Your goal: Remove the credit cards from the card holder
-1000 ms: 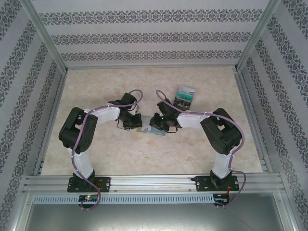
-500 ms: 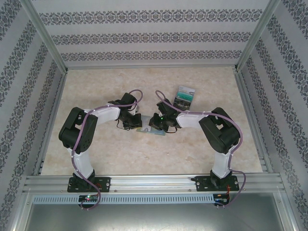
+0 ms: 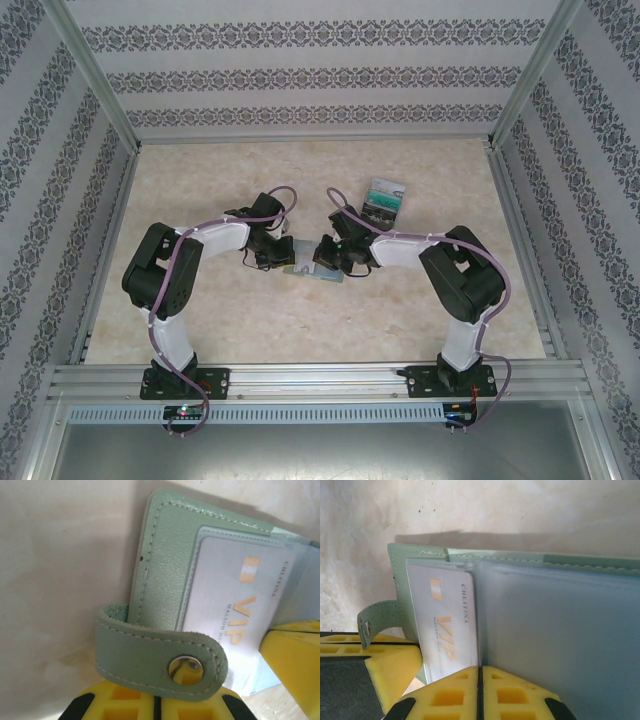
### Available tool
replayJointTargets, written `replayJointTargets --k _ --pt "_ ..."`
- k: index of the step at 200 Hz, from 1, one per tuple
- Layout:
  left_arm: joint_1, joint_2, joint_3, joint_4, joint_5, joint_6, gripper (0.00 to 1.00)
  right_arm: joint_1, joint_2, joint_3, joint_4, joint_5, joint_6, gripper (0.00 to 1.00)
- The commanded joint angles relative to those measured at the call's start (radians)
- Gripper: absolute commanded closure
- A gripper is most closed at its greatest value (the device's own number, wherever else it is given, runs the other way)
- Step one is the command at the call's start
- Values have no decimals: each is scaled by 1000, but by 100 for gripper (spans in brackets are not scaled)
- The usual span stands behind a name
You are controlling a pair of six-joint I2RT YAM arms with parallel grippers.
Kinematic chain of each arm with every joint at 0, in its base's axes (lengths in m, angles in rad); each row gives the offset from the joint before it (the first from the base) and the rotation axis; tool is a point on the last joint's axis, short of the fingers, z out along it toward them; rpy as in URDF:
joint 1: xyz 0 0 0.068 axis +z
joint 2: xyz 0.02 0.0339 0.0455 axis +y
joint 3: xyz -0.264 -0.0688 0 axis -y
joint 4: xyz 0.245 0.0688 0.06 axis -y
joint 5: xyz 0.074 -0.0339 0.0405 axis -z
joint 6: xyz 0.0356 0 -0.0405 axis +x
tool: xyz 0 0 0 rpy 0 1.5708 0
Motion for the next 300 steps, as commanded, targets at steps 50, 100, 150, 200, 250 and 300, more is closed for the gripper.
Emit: replayJointTargets --k 50,100,150,200,250,300 --pt "-6 19 3 -45 -41 -1 100 -19 -24 -31 2 2 -22 100" --pt "-6 21 2 -42 -37 0 100 7 -7 10 18 -5 -29 86" --pt "-5 22 2 -41 -34 0 100 19 34 29 15 -10 -21 84" --pt "-6 21 3 -39 -30 0 100 19 35 24 -2 2 -24 83" --pt "-8 24 2 -31 -14 -2 100 26 60 34 46 -38 -12 83" --pt "-8 19 2 -33 -22 -2 100 25 36 13 60 -28 -3 100"
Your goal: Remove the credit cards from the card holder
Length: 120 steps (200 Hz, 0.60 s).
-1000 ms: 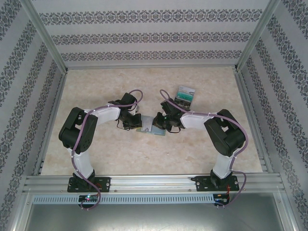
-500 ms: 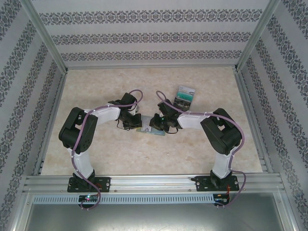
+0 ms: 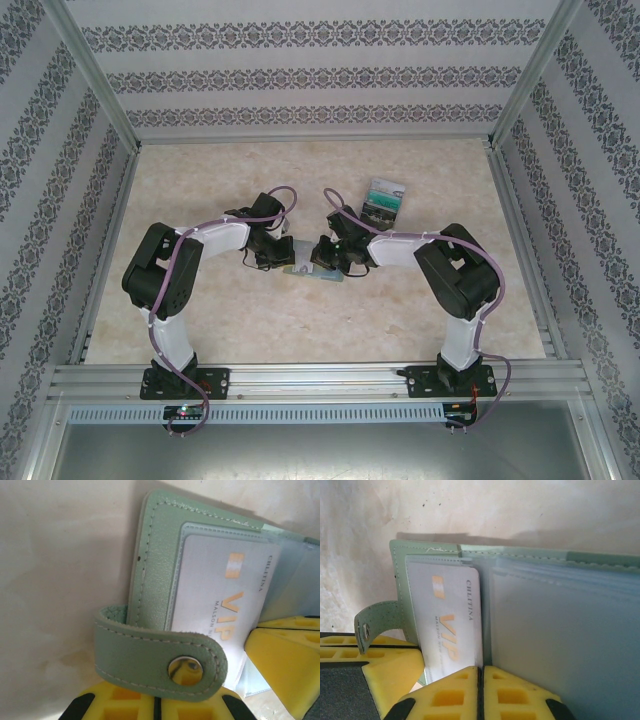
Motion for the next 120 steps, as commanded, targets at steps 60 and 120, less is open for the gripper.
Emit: replayJointTargets --k 60,120 --pt "-5 22 -1 -47 -59 -7 100 -14 -117 -77 2 62 23 100" --pt "-5 19 -4 -50 -52 -5 100 -19 -96 -103 14 43 15 100"
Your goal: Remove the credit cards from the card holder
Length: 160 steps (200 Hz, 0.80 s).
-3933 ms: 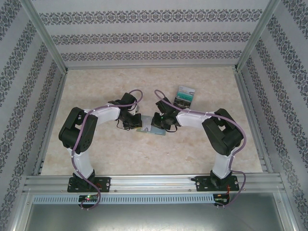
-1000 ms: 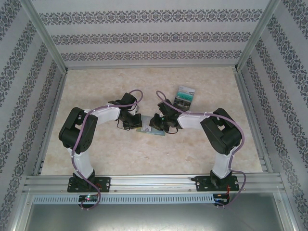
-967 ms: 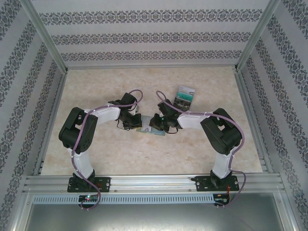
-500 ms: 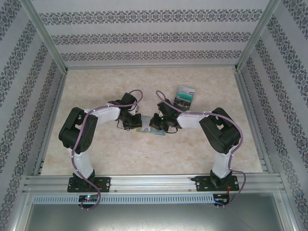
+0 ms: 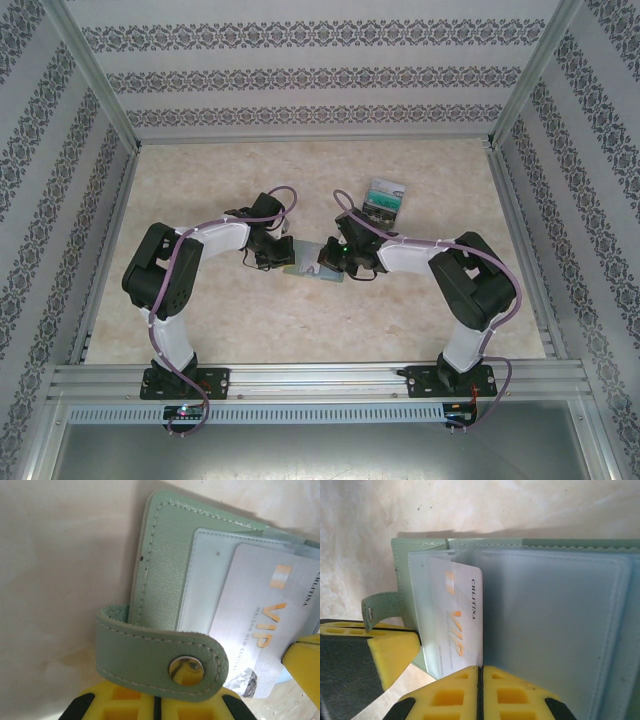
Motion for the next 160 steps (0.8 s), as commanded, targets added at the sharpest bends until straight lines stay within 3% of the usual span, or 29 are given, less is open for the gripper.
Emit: replayJointTargets --k 1,14,61,113,125,144,160 --pt "-6 18 -4 -49 -49 -2 100 -5 10 -13 10 3 1 100" --pt "-6 17 -4 -47 -44 -1 100 -1 21 -8 18 -3 -2 100" --pt "-6 22 -5 -42 -25 2 100 7 66 27 55 -15 0 82" --pt "-7 25 -3 -37 -9 2 100 10 95 52 63 -19 4 80" --pt "-7 25 -2 -38 -11 3 100 11 96 54 61 -19 5 81" --pt "-7 24 0 -42 -15 5 100 9 91 46 56 -10 3 99" --pt "-7 23 2 -48 -30 8 100 4 74 29 51 2 1 100"
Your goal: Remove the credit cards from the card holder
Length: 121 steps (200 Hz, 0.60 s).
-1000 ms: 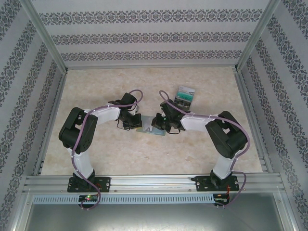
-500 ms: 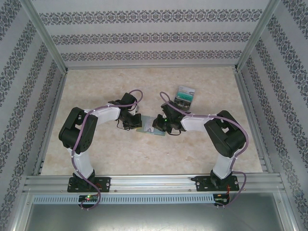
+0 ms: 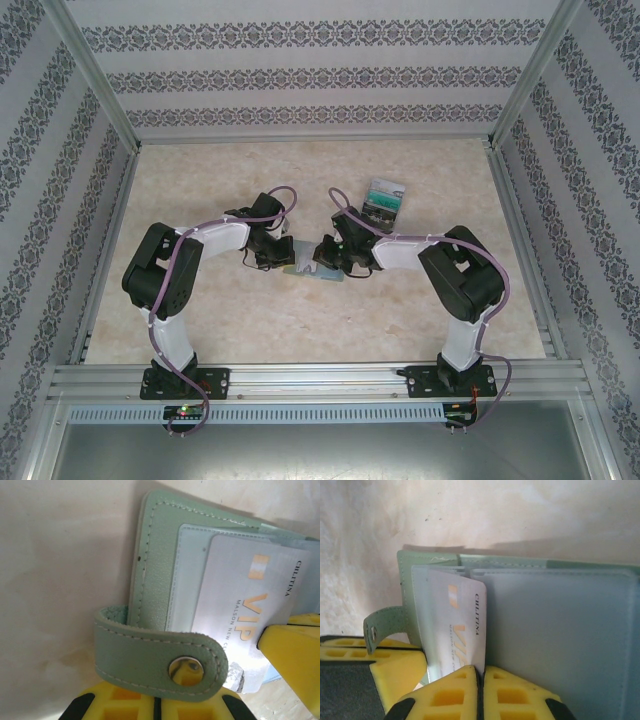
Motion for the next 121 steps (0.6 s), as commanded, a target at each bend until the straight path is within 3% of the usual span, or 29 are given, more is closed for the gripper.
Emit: replayJointTargets --k 1,121 --pt "-8 23 2 -49 -35 8 100 3 -1 -10 -13 30 -5 100" --pt "18 4 -8 -60 -50 14 100 -89 -252 -209 -31 52 -92 100"
